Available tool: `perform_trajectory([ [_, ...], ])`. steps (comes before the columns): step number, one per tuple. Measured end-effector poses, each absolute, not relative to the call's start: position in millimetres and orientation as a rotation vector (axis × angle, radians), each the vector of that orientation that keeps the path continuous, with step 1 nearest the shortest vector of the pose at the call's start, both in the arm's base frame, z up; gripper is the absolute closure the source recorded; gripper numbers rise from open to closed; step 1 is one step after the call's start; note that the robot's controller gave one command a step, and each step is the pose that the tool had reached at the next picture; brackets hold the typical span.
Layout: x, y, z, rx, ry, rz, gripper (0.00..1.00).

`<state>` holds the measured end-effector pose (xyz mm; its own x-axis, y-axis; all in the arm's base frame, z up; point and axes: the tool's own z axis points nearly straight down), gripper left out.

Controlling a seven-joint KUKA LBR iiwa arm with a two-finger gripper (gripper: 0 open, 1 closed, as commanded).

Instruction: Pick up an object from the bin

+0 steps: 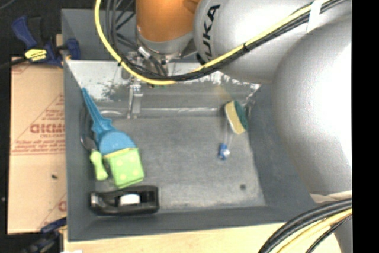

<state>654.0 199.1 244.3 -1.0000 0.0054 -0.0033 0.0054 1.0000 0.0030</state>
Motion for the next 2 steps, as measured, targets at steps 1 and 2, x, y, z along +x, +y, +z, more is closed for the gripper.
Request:
perform_trajectory([
  [1,645.4,235,148,-0.554,3.089,0.004,0.0],
  [2,584.3,236,104,-0.741,3.052,0.002,0.0],
])
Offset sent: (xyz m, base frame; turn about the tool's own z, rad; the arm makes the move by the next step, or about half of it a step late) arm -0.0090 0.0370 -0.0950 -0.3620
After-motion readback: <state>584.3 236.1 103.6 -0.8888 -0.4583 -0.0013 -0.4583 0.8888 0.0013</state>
